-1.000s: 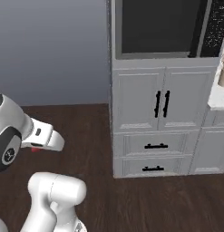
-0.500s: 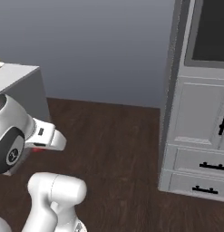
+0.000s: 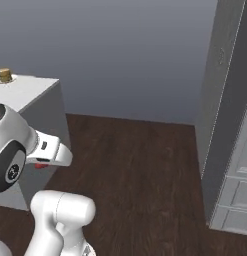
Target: Take the strawberry from the fridge and place it on top of the pancake, located on the dining counter.
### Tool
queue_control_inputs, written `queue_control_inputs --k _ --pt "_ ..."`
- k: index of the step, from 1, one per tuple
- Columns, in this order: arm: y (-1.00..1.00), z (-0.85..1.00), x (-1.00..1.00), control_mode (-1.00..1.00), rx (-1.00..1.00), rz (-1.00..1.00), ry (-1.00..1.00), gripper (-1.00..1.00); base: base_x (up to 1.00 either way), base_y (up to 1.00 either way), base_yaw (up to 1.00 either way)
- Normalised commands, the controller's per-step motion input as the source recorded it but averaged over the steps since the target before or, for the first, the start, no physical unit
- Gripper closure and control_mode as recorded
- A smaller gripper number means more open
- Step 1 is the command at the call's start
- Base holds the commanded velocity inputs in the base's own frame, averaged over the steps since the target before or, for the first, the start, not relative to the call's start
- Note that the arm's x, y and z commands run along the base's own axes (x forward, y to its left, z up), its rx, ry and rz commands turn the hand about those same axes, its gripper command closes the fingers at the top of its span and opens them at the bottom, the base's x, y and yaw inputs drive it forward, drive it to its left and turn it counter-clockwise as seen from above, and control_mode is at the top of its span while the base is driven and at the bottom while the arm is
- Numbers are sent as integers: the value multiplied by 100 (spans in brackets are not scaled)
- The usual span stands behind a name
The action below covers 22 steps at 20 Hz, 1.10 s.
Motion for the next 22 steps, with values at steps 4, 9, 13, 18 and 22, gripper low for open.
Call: queue_control_inputs --k 4,9,13,18,22 --pt "0 0 0 100 0 0 0 100 100 50 -3" --pt "0 0 0 100 0 0 0 100 100 26 -8" --pt "0 0 0 100 0 0 0 100 100 37 -9" --pt "0 0 0 100 0 0 0 100 100 68 -8" --pt "0 0 0 100 0 0 0 100 100 75 -3"
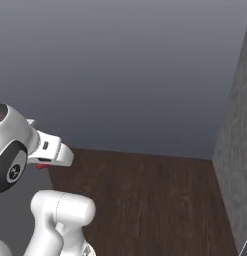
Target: Take the strawberry from the fridge and place it on top of the pancake, located on the dining counter.
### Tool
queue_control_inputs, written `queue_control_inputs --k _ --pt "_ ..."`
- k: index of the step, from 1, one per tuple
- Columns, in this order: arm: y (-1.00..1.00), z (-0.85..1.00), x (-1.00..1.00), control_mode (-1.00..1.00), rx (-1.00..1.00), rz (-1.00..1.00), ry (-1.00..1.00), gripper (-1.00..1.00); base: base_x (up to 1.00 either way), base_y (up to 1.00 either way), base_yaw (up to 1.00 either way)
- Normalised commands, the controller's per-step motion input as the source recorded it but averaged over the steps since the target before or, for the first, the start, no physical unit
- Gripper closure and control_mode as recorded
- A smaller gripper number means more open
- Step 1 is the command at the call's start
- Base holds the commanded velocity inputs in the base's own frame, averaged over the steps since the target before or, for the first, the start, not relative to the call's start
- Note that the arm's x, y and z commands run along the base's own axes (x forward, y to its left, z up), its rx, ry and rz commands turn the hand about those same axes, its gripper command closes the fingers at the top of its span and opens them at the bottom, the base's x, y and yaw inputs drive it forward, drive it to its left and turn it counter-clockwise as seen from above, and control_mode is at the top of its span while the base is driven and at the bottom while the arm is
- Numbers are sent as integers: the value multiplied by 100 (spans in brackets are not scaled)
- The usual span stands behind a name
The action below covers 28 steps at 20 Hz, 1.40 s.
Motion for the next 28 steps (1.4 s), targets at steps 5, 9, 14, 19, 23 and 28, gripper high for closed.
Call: queue_control_inputs --k 5,9,14,19,23,28 --pt "0 0 0 100 0 0 0 100 100 31 2" --pt "0 0 0 100 0 0 0 100 100 0 7" --pt "0 0 0 100 0 0 0 100 100 1 9" --pt "0 0 0 100 0 0 0 100 100 9 23" --pt "0 0 0 100 0 0 0 100 100 7 49" --pt "0 0 0 100 0 0 0 100 100 0 65"
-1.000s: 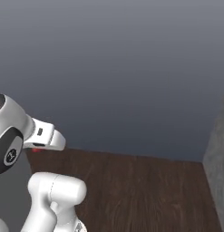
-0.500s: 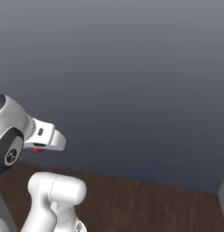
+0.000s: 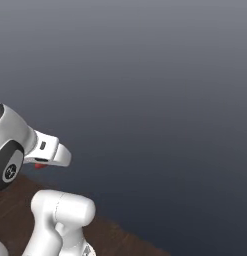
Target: Take the strawberry from the fridge and place it on top of the pancake, located on the dining counter.
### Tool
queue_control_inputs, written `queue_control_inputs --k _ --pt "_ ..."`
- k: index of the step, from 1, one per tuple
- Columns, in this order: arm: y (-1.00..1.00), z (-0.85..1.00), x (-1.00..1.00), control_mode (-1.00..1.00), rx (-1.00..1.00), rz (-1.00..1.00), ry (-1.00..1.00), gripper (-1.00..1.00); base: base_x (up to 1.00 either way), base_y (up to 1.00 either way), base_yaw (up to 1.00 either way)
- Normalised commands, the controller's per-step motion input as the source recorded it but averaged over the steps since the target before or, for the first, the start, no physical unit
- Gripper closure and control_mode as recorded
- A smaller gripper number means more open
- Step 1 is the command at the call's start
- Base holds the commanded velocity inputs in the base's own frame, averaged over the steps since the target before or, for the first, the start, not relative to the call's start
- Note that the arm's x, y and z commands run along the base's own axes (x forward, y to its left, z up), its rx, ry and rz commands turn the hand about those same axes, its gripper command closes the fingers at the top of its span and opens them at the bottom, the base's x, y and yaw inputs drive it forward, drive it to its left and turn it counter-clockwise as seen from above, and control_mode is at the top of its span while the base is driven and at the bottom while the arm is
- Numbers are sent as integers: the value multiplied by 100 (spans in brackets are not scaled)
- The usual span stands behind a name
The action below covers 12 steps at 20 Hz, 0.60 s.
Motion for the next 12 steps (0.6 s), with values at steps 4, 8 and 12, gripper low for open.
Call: queue_control_inputs --k 4,8,12 --pt "0 0 0 100 0 0 0 100 82 -16 78" --pt "0 0 0 100 0 0 0 100 50 -30 86" --pt "0 0 0 100 0 0 0 100 35 -33 87"
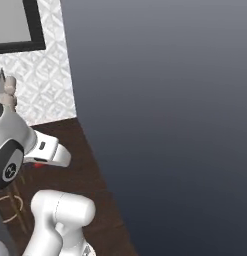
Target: Take the strawberry from the fridge and place it on top of the pancake, located on the dining counter.
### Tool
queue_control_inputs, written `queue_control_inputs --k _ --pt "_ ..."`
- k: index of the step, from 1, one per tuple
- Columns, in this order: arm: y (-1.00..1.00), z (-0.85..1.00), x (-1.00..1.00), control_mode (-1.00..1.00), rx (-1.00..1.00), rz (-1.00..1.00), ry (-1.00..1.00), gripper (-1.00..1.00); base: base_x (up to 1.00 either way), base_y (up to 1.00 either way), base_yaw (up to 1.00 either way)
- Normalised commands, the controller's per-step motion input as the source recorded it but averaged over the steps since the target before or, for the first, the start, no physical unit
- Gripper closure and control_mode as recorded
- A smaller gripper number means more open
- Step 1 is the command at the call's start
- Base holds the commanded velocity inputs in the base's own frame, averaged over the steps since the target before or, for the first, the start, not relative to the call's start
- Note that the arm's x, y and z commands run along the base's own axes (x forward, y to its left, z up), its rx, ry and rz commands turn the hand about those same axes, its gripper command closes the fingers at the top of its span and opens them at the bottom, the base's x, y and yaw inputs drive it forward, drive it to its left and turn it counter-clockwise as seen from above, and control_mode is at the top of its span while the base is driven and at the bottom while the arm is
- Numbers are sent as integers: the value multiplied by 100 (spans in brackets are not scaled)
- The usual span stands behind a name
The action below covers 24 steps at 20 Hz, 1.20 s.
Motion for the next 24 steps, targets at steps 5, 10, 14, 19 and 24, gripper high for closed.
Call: queue_control_inputs --k 5,10,14,19,24 --pt "0 0 0 100 0 0 0 100 36 -30 87" --pt "0 0 0 100 0 0 0 100 40 -20 81" --pt "0 0 0 100 0 0 0 100 91 -73 61" --pt "0 0 0 100 0 0 0 100 100 -78 53" --pt "0 0 0 100 0 0 0 100 80 -62 70"
